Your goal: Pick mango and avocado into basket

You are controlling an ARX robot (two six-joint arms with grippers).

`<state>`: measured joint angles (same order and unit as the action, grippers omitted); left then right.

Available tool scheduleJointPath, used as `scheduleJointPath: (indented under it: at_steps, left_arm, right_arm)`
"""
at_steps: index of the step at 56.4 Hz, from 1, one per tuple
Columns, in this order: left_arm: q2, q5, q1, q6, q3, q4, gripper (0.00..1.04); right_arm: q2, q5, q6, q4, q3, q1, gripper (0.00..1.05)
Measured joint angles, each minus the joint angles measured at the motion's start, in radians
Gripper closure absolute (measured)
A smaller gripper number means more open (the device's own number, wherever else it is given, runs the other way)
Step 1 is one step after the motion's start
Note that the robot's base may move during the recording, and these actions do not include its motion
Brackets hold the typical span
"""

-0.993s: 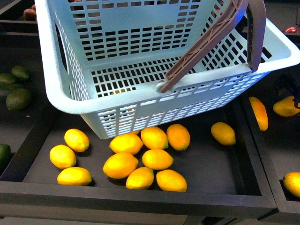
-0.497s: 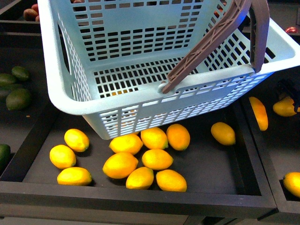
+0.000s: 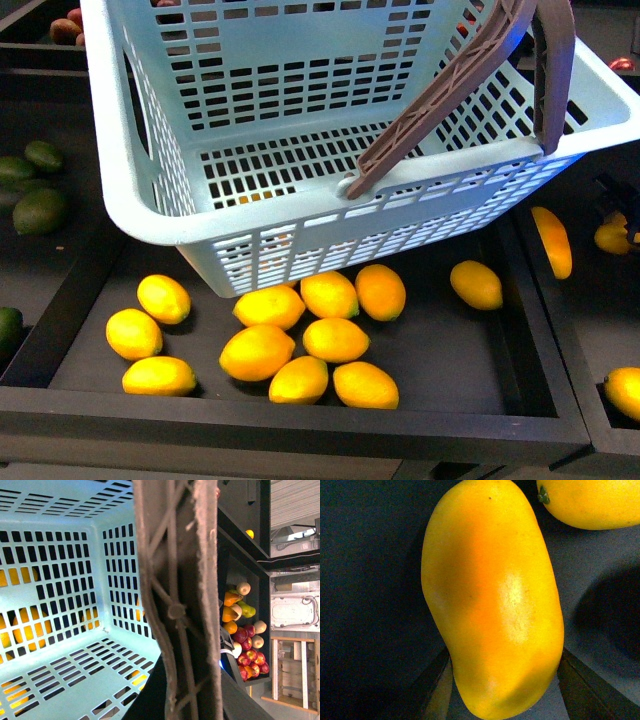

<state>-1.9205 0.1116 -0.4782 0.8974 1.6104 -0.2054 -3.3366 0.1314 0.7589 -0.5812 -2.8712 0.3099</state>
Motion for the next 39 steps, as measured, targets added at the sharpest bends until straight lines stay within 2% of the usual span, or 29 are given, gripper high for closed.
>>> scheduleJointPath:
  at_steps: [19,23,33,39]
  left_arm:
    - [0.0,0.0,0.0,0.0,0.0,0.0,0.98]
    - [0.0,0.0,0.0,0.0,0.0,0.0,0.98]
    - [0.0,0.0,0.0,0.0,0.0,0.0,0.98]
    - [0.0,-0.002,0.0,0.0,0.0,0.0,0.98]
  right_arm:
    - [0.0,-0.02,-0.028,0.022,0.0,0.006,0.53]
    - [0.032,-0.038,-0.041,0.075,0.048,0.008,0.53]
    - [0.331,-0.092,-0.11,0.415,0.563,0.024,0.53]
    - [0.505,-0.117,-0.152,0.535,0.803,0.033,0.53]
